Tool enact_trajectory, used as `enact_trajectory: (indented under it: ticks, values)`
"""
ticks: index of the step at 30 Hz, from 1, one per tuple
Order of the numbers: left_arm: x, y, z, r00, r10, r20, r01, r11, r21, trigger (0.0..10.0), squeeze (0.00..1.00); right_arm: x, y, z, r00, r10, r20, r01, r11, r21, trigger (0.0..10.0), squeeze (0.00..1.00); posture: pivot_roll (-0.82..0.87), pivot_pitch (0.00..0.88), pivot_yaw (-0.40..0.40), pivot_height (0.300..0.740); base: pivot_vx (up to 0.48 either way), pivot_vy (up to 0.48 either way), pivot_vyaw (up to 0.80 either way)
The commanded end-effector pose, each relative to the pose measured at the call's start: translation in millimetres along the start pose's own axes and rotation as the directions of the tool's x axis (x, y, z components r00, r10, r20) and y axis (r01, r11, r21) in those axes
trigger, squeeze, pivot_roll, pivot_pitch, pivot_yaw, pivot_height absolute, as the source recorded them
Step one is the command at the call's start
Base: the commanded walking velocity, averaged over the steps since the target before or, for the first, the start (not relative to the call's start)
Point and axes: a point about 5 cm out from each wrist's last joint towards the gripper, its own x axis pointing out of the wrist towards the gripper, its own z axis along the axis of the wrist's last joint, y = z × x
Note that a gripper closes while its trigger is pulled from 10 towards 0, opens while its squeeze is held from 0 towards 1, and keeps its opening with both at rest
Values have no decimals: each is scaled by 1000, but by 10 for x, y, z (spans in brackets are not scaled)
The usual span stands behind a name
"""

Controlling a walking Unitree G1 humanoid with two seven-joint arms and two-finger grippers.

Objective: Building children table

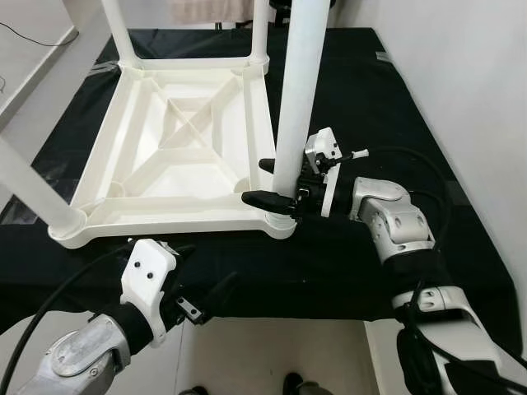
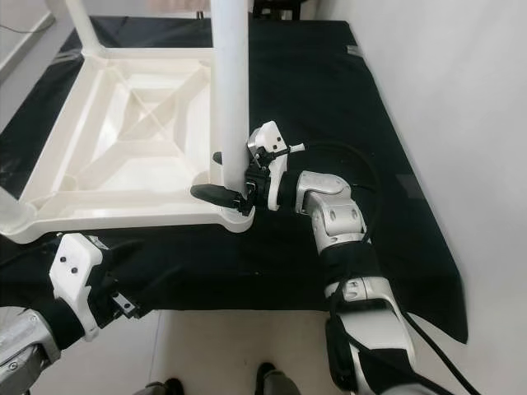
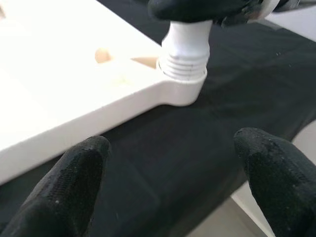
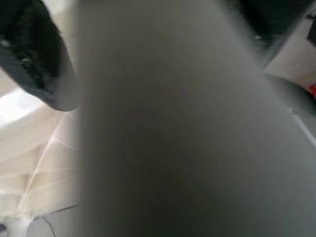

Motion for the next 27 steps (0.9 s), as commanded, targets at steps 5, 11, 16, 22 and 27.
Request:
enact_trajectory:
  ticks: [5,11,16,22,27]
  values:
    - [-146,64,-48,991,132,16,-132,991,9,10000,0,-48,-49,-125,999,36,-28,-35,999,34,0,0,101,258,-54,740,0,0,0]
    - [-157,65,-68,990,136,33,-136,991,-15,10000,0,-437,-73,-213,998,-36,-55,36,999,8,0,0,80,246,-56,740,0,0,0]
    - [-145,72,-68,991,130,42,-129,991,-23,10000,0,-592,-11,-277,981,-180,-73,182,983,13,0,0,73,254,-66,740,0,0,0]
    - [-101,136,-58,989,139,55,-138,990,-16,10000,0,-357,536,-682,808,-559,-185,577,814,66,0,0,34,264,-34,740,0,0,0]
    - [-11,205,-69,986,156,62,-157,988,14,10000,0,-155,978,-802,713,-669,-207,693,719,64,0,0,45,232,-27,740,0,0,0]
